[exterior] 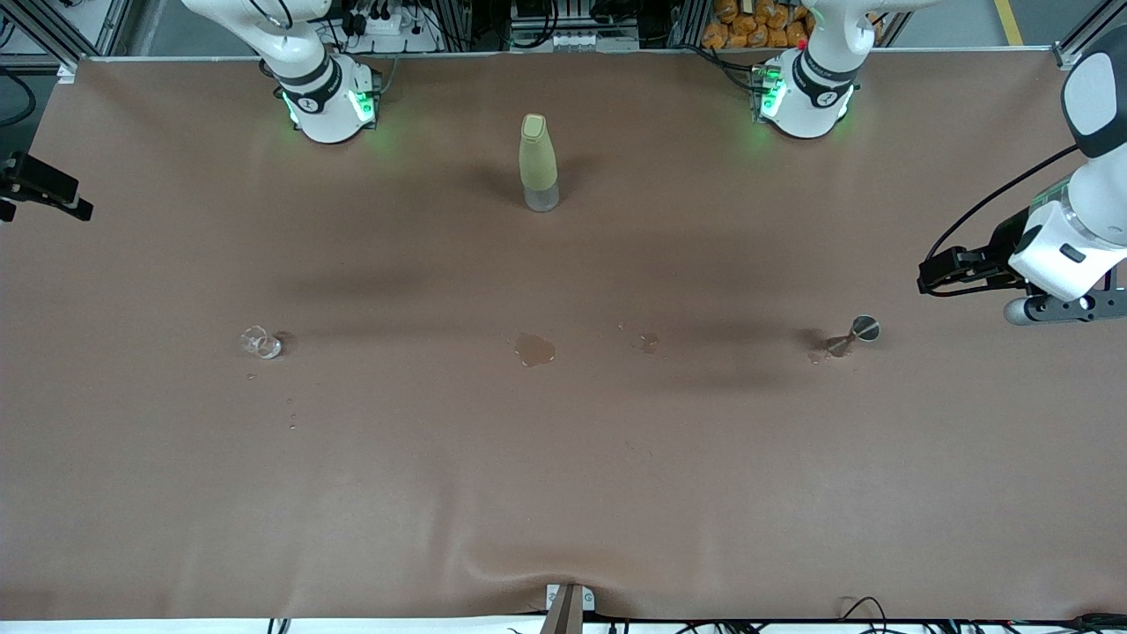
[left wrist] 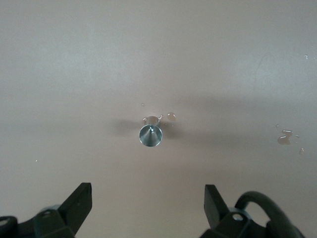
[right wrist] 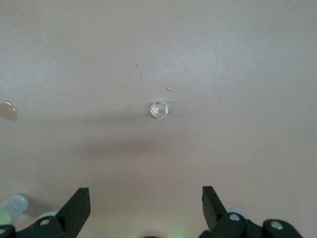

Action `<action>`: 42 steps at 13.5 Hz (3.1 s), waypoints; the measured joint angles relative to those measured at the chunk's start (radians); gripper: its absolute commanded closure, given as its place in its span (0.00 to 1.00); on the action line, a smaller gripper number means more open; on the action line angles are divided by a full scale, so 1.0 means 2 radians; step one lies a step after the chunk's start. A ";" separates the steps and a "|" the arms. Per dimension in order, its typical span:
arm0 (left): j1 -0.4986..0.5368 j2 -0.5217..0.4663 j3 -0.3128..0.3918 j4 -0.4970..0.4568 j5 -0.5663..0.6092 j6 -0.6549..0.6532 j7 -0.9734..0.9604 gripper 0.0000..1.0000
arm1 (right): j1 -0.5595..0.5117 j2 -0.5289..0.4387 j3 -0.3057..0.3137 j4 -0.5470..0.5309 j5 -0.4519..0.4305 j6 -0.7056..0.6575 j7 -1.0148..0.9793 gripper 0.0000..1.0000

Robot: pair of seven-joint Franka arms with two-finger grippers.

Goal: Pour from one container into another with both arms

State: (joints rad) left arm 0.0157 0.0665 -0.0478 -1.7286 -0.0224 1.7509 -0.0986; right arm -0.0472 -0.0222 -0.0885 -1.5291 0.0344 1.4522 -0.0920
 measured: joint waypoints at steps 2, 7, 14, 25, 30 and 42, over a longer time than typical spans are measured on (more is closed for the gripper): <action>0.001 0.000 0.000 0.000 0.000 0.000 0.000 0.00 | 0.000 0.000 0.000 0.003 0.000 -0.002 0.004 0.00; 0.005 0.000 0.002 0.003 0.000 0.000 0.000 0.00 | 0.000 0.001 0.000 0.006 0.000 -0.002 0.005 0.00; 0.003 0.000 0.001 0.010 0.000 0.000 0.001 0.00 | 0.000 0.001 0.000 0.016 0.001 -0.002 0.009 0.00; 0.002 0.002 0.000 0.020 0.000 0.000 0.002 0.00 | 0.000 0.002 0.000 0.016 0.001 -0.004 0.012 0.00; 0.002 0.006 0.001 0.020 0.000 0.000 0.002 0.00 | 0.000 0.002 0.000 0.016 0.001 -0.004 0.012 0.00; 0.004 0.006 0.001 0.025 0.000 0.000 0.002 0.00 | 0.002 0.002 0.002 0.017 0.001 -0.012 0.012 0.00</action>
State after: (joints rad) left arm 0.0230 0.0785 -0.0464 -1.6784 -0.0224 1.7502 -0.0951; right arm -0.0440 -0.0192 -0.0839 -1.4946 0.0360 1.4279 -0.0676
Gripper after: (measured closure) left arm 0.000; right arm 0.000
